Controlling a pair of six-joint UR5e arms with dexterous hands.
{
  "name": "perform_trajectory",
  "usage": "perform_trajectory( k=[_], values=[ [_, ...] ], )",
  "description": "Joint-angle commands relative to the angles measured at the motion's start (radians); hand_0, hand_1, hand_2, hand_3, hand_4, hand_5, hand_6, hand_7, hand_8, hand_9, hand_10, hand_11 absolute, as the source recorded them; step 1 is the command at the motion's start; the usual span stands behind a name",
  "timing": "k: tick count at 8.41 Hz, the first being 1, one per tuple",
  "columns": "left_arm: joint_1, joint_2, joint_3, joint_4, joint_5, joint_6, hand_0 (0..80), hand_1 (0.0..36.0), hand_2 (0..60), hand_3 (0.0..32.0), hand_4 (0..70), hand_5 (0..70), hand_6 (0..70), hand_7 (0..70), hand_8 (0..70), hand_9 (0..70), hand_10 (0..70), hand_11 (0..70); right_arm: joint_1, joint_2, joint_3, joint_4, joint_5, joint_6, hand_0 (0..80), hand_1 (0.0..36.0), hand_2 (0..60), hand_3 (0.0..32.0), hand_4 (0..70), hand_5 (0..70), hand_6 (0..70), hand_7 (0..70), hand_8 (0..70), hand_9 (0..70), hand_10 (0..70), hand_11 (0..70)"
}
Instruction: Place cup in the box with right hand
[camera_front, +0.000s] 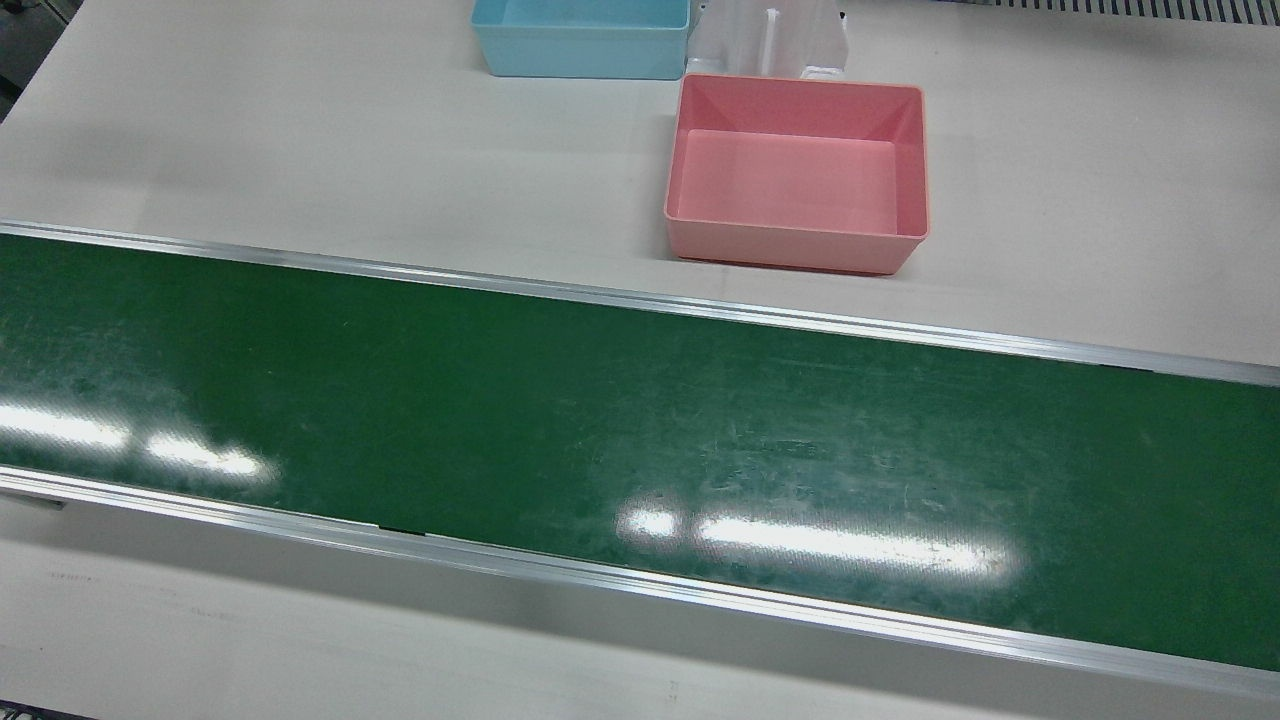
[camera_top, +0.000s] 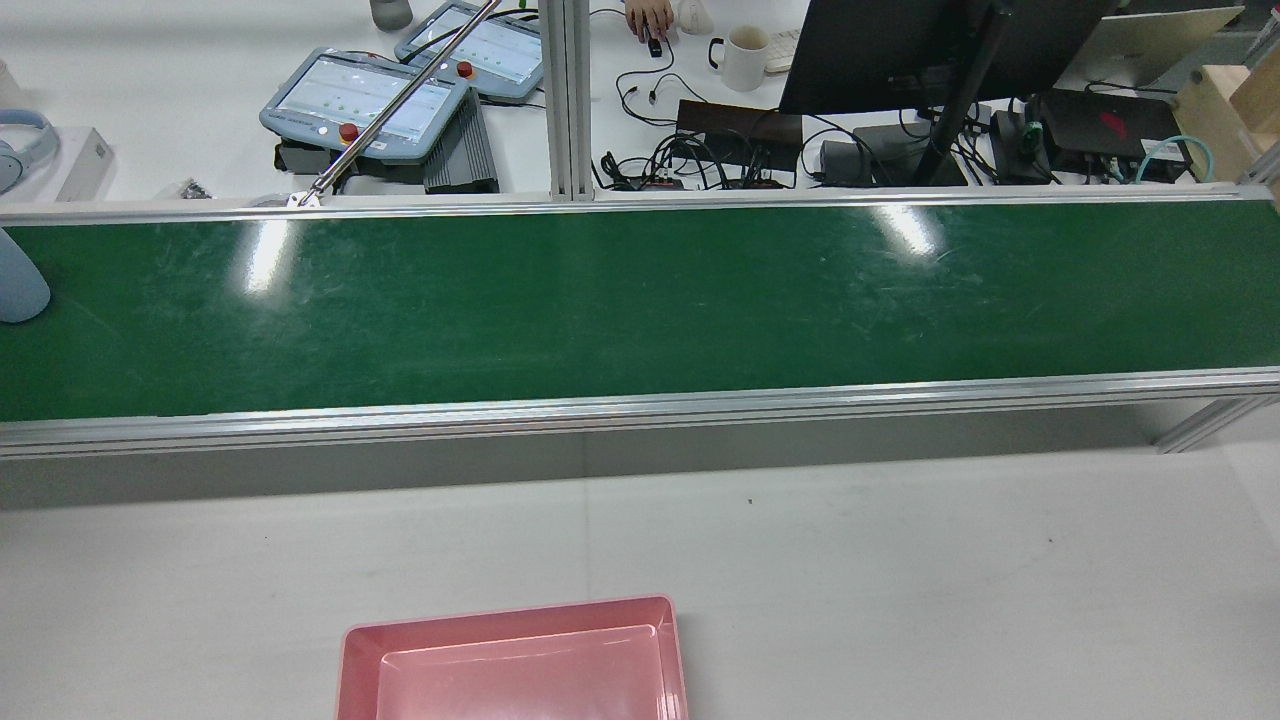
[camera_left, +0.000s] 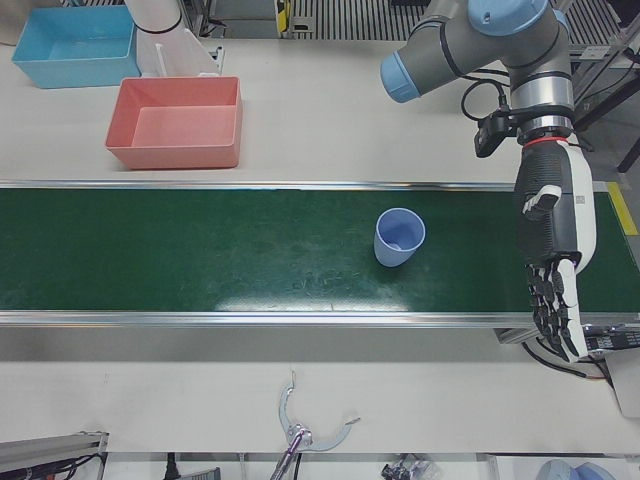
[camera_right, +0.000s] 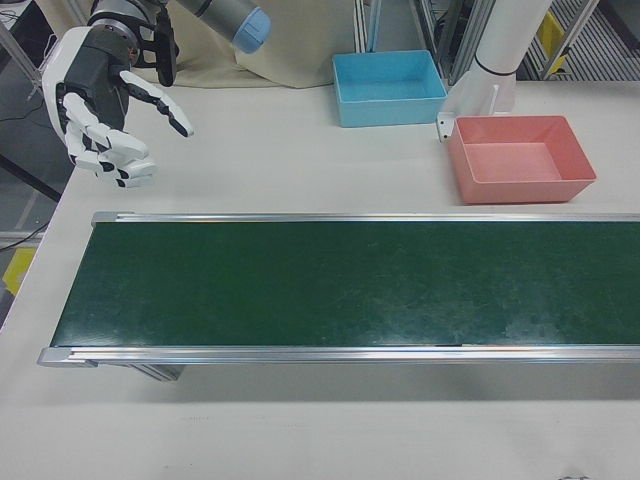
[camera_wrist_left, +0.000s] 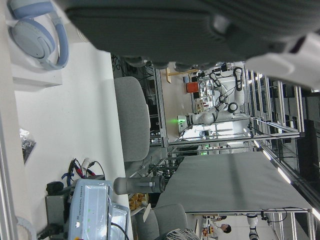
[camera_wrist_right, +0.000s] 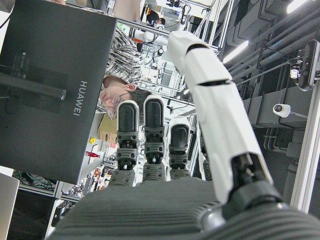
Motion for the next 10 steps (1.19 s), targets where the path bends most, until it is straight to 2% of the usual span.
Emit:
perform_trajectory(
  k=[1,3,4,7,10],
  values=[
    [0.000,0.000,0.000,0.000,-0.001,-0.001,0.0,0.0,0.0,0.0,0.0,0.0,0.0,0.0,0.0,0.0,0.0,0.0,-0.005,0.000,-0.006,-0.001,0.002,0.000,80.0,36.0,16.1,0.0,9.2,18.5,19.4,65.2,36.4,44.9,28.2,43.8],
    [-0.002,0.000,0.000,-0.001,-0.001,0.001,0.0,0.0,0.0,0.0,0.0,0.0,0.0,0.0,0.0,0.0,0.0,0.0,0.000,0.000,-0.003,0.001,-0.001,0.002,80.0,36.0,18.2,0.0,13.6,18.6,20.8,70.0,37.9,47.4,30.1,46.1],
    [0.000,0.000,0.000,-0.001,-0.001,-0.001,0.0,0.0,0.0,0.0,0.0,0.0,0.0,0.0,0.0,0.0,0.0,0.0,0.001,0.000,-0.002,0.001,-0.001,0.003,80.0,36.0,17.6,0.0,14.8,18.7,21.0,70.0,38.0,47.7,30.0,46.0],
    [0.000,0.000,0.000,-0.001,-0.001,-0.001,0.0,0.0,0.0,0.0,0.0,0.0,0.0,0.0,0.0,0.0,0.0,0.0,-0.002,0.000,-0.005,-0.001,0.000,0.002,80.0,36.0,14.8,0.0,10.3,19.0,19.4,64.7,36.1,44.8,28.1,43.8],
    [0.002,0.003,-0.005,-0.012,0.001,-0.001,0.0,0.0,0.0,0.0,0.0,0.0,0.0,0.0,0.0,0.0,0.0,0.0,0.000,-0.005,-0.009,0.001,0.000,0.005,80.0,36.0,15.6,0.0,14.9,19.3,20.5,68.9,37.1,46.6,29.5,45.5]
  ],
)
